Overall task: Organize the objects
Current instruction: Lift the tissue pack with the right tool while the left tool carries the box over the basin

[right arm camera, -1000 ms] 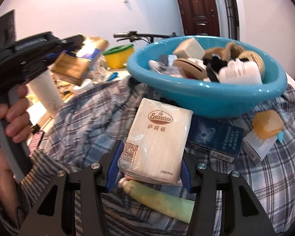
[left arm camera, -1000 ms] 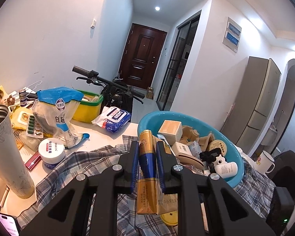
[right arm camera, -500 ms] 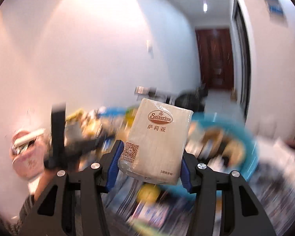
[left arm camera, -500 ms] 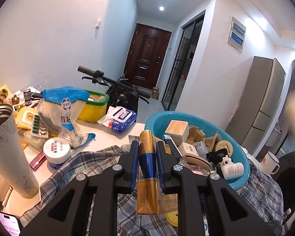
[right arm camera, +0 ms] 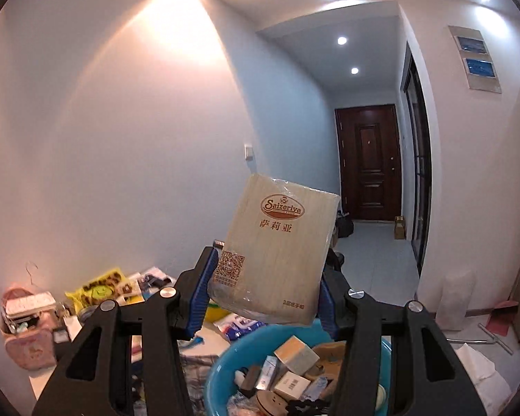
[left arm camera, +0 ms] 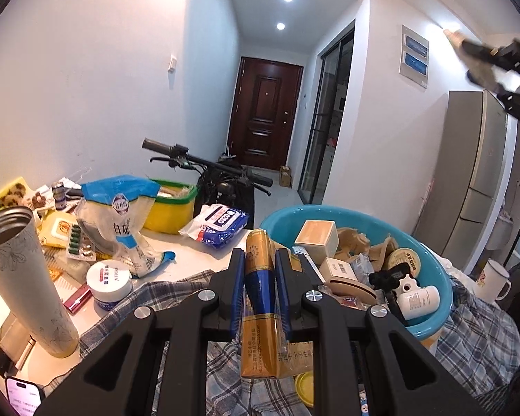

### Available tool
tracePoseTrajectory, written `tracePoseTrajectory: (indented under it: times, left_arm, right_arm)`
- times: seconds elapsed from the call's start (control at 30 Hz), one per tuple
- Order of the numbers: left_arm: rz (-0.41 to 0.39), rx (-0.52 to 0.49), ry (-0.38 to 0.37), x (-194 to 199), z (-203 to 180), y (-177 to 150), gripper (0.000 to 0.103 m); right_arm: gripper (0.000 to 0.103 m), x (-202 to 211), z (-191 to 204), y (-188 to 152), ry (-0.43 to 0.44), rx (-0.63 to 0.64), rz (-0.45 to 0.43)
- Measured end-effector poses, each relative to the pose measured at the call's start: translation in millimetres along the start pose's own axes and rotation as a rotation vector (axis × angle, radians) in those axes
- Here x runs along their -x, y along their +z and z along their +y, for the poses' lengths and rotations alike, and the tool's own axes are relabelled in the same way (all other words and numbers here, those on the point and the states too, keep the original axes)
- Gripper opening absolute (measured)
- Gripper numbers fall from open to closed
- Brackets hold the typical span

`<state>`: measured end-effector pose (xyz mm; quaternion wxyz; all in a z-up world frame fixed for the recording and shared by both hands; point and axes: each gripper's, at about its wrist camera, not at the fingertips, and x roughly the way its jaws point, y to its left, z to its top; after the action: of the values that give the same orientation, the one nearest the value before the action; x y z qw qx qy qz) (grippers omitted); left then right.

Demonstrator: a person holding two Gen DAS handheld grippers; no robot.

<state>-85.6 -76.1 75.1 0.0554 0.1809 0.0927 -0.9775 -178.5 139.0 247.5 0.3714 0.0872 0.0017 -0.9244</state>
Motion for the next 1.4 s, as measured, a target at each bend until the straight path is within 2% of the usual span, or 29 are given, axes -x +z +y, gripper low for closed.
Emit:
tracePoseTrajectory:
  times: [0.1,0.17,0.27,0.37,0.47,0.57,0.77,0.93,0.97,1.03,1.1,1.13,1.17,1.3,1.4]
  left_arm:
    - [-0.023,-0.037,0.012,7,-10,-1,0.019]
    - [-0.04,-0.057,0.019,10,-14,1,0.019]
    - [-0.071,-0.074,0.032,17,-19,9,0.019]
    - [-0.087,-0.1,0.05,23,-30,27,0.019]
    - [-0.093,-0.142,0.102,25,-44,52,0.019]
    - [-0.143,-0.195,0.105,35,-64,78,0.019]
    - [-0.257,-0.199,0.03,56,-96,120,0.019]
    - [-0.302,-0.116,-0.063,42,-117,137,0.019]
    - [-0.308,-0.111,-0.064,37,-120,139,0.019]
    - [-0.327,-0.107,-0.017,23,-125,141,0.019]
    - [-0.332,-0.106,0.035,6,-123,137,0.019]
    - [-0.33,-0.099,0.034,-1,-119,133,0.019]
    - [-0.319,-0.089,0.015,-10,-115,131,0.019]
    - [-0.196,-0.048,-0.107,-42,-89,122,0.019]
    - [-0.185,-0.047,-0.11,-47,-79,120,0.019]
  right_arm:
    - [0.051,-8,-19,-26,0.018,-0.035,0.015]
    - [0.051,-21,-35,-34,0.019,-0.061,0.067]
    - [0.051,-24,-50,-39,0.019,-0.091,0.069]
    - [0.051,-22,-57,-41,0.048,-0.121,0.069]
    - [0.051,-25,-59,-43,0.057,-0.119,0.084]
    - [0.051,-24,-55,-42,0.06,-0.113,0.088]
    - [0.051,-17,-48,-43,0.084,-0.104,0.089]
    - [0.051,-11,-40,-43,0.115,-0.107,0.074]
    - [0.051,-10,-38,-43,0.097,-0.091,0.074]
    - [0.051,-10,-35,-44,0.063,-0.071,0.077]
    - [0.051,-12,-37,-46,0.057,-0.077,0.087]
    - [0.051,-13,-38,-47,0.053,-0.08,0.092]
    - [0.051,-14,-39,-48,0.04,-0.076,0.095]
    - [0.051,-20,-38,-50,0.011,-0.051,0.121]
    - [0.051,-23,-37,-50,0.001,-0.04,0.134]
